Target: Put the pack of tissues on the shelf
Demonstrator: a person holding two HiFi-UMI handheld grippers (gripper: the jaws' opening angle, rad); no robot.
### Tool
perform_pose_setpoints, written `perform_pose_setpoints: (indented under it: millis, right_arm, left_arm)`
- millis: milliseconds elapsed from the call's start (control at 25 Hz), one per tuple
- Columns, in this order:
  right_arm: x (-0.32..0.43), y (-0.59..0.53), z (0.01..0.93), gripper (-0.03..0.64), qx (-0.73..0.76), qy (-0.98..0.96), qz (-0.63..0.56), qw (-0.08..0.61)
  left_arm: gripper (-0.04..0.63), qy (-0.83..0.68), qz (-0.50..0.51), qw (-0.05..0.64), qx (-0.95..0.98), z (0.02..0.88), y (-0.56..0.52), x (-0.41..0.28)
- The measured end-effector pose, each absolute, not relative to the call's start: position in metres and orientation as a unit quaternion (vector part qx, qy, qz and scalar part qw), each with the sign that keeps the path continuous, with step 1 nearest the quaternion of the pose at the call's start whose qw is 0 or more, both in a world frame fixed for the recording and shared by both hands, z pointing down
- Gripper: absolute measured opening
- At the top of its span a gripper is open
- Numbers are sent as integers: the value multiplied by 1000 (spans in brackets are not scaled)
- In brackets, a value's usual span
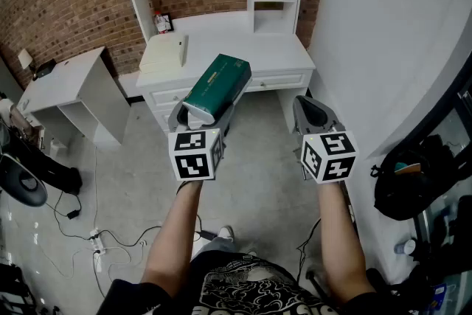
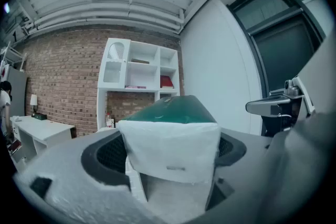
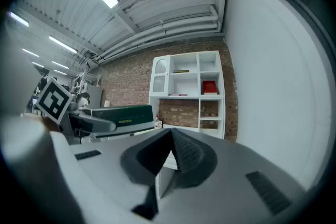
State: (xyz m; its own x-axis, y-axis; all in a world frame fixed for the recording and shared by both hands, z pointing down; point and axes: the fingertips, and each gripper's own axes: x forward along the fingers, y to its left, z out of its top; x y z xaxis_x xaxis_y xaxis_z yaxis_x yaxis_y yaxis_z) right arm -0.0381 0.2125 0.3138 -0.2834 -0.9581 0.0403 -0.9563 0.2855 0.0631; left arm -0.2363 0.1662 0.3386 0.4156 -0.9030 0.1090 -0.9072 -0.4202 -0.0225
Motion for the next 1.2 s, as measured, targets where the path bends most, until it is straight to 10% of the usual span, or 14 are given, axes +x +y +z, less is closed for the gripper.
perform_pose_setpoints:
  millis: [1200]
  right_arm:
    - [-4,2,330,5,637,-769,2,51]
  left_arm:
    - [454,-466,52,21,883,352,-66,-169]
